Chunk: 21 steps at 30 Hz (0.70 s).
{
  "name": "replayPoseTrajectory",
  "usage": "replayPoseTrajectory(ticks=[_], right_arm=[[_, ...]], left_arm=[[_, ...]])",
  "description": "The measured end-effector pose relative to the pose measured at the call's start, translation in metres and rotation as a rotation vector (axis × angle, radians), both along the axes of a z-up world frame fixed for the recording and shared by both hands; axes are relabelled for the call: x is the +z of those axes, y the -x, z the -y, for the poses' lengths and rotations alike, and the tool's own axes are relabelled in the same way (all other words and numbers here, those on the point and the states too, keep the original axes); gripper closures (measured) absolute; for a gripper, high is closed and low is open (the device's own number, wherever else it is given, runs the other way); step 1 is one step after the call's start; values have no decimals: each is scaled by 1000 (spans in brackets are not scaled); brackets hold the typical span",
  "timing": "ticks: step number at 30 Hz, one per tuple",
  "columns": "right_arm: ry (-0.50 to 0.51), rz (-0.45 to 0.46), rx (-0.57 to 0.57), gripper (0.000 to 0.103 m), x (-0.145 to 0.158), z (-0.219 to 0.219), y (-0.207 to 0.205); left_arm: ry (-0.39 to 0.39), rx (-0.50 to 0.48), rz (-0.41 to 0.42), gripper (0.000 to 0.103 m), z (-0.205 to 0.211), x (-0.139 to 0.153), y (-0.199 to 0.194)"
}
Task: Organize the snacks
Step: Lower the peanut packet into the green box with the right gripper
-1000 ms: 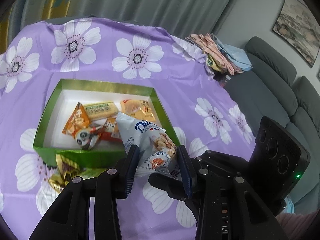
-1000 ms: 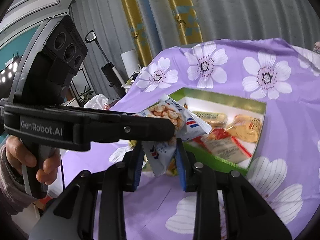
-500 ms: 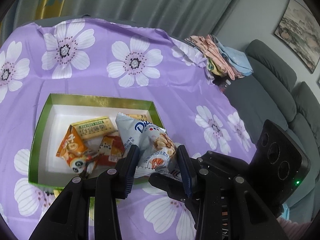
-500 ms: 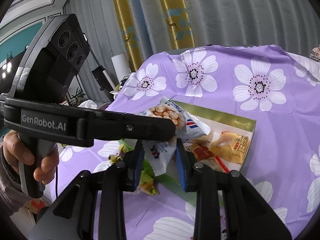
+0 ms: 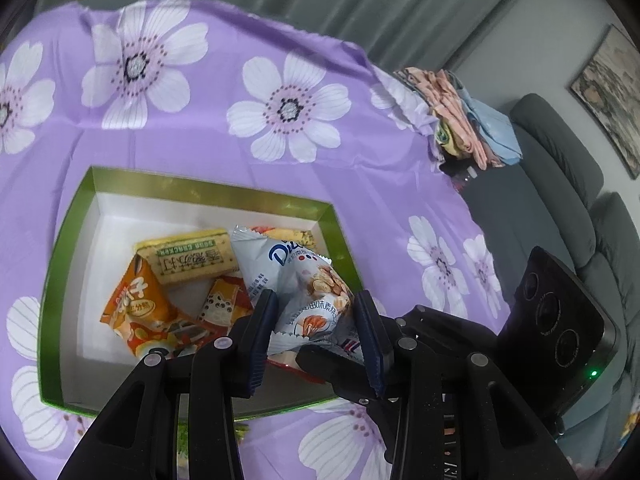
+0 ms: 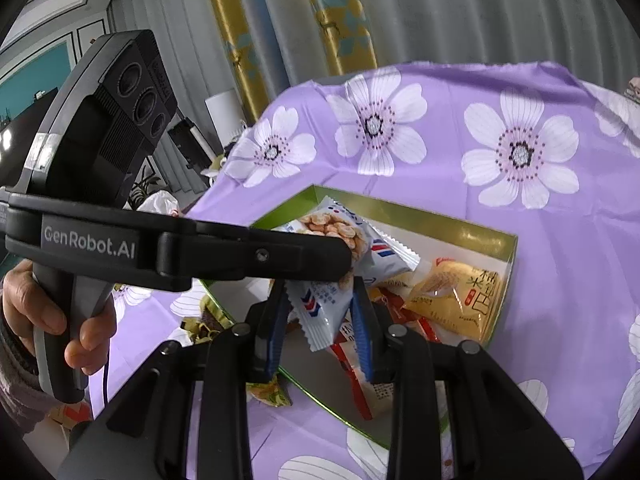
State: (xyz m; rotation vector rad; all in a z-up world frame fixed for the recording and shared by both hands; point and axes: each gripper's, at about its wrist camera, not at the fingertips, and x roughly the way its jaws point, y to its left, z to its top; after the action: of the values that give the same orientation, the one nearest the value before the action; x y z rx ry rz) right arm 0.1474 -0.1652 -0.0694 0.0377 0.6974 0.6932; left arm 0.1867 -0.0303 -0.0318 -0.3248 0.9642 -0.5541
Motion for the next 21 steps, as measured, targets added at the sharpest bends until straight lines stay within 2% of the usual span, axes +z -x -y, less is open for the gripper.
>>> replayPoseTrajectory(ticks=[21], right_arm=[[81, -118, 5, 71, -20, -13, -25]], left_arm=[[42, 25, -115, 64, -11, -37, -25]])
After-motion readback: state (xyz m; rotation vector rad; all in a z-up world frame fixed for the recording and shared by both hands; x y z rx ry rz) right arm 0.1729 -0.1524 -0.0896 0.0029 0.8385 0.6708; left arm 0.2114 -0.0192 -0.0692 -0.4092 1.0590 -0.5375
